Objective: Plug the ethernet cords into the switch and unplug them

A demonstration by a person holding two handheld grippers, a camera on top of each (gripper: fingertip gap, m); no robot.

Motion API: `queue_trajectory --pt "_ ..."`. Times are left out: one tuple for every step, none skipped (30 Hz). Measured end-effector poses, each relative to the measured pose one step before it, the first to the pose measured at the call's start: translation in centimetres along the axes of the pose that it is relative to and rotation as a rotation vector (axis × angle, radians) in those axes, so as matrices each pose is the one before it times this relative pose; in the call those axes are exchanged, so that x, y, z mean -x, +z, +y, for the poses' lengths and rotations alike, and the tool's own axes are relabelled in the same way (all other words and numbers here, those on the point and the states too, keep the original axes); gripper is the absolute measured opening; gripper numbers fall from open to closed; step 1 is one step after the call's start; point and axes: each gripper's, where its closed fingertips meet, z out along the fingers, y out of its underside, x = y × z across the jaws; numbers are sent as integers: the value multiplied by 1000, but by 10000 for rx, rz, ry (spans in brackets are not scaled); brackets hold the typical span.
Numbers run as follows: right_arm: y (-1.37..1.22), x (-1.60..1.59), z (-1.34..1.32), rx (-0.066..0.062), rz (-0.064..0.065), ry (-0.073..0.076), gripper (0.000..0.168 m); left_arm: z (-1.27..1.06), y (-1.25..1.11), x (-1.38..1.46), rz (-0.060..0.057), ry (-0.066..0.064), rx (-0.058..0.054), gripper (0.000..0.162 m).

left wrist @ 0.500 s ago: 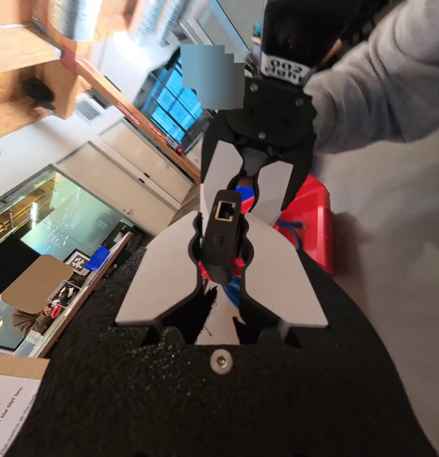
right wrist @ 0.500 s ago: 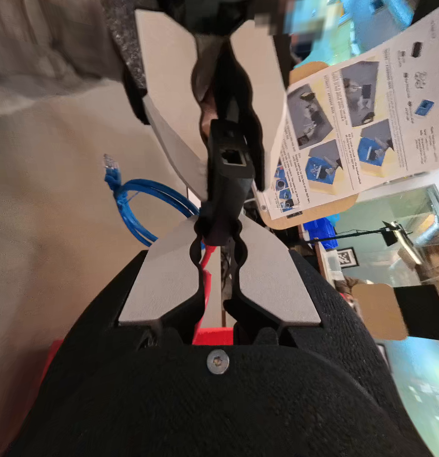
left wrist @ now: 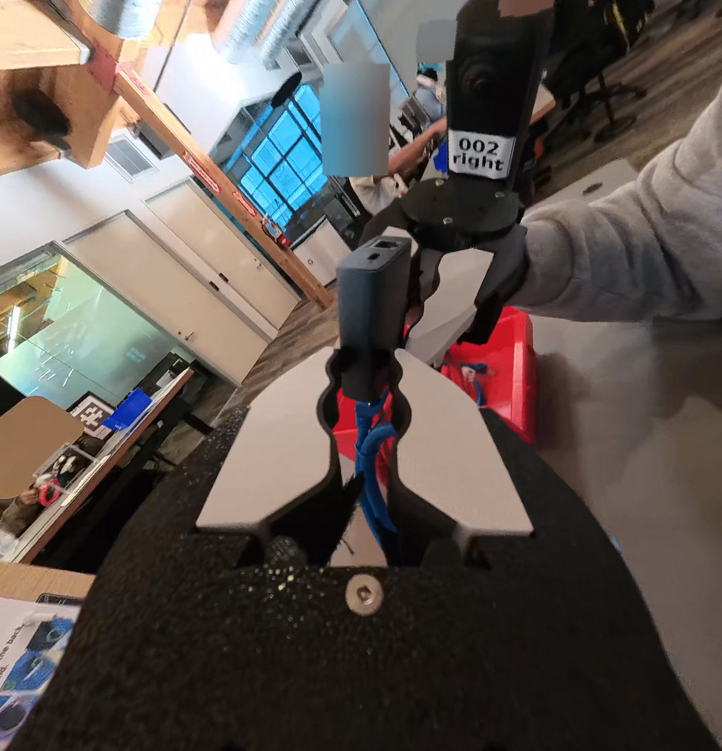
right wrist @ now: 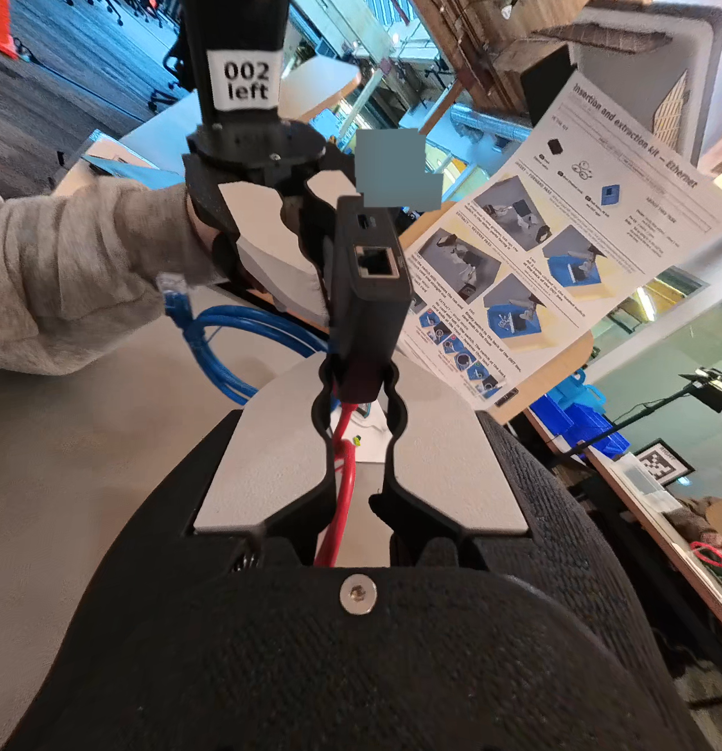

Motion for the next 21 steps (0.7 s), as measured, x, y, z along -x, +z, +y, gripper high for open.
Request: queue_trajectory --pt "-142 -304 345 114 130 69 26 519 68 82 -96 183 404 21" --pt "-245 -411 362 197 152 71 34 793 89 44 -110 378 605 21" --pt "-257 -183 411 328 -13 51 42 961 131 -138 -54 549 764 20" --pt "-235 11 387 418 -85 -8 50 861 210 -198 -82 572 742 20" --pt "-191 43 471 499 14 -179 50 674 265 -241 -53 505 663 20" --pt "-101 136 625 618 66 -453 50 443 287 -385 36 437 512 20" --pt "8 241 651 627 99 -579 49 216 303 -386 57 344 345 20" --pt "117 462 554 555 -19 -510 46 126 265 -377 85 249 271 19" --pt "179 537 302 368 -60 -361 45 107 237 -338 110 181 228 20" --pt "160 440 -26 97 -21 -263 40 16 177 -337 117 137 134 19" --pt "91 242 -245 -115 60 -226 30 -96 135 -226 80 85 16 20" --pt "21 -102 -181 -135 210 -179 25 -84 70 -69 6 28 -14 20" --pt "-1 -81 9 -50 63 37 24 35 63 109 -82 -31 20 20" --pt "-1 -93 4 -84 -16 235 24 6 84 105 -59 -128 -27 20" --pt "-8 -202 -17 -159 65 221 23 11 99 258 -133 -203 -42 20" --pt "-10 -390 42 -157 172 152 23 3 93 524 -312 -221 -69 21" --pt "-57 -571 78 -156 239 182 22 -105 67 884 -585 -194 -167 25" --pt "-99 -721 139 -152 274 266 22 -190 -43 1168 -764 -128 -235 31" --pt "-146 -841 125 -184 301 295 21 -199 -126 1257 -790 -171 -226 33" --pt "-206 -921 108 -206 329 307 21 -235 -181 1213 -720 -279 -238 33" --pt "-250 -987 43 -220 365 301 20 -344 -209 986 -529 -406 -303 30"
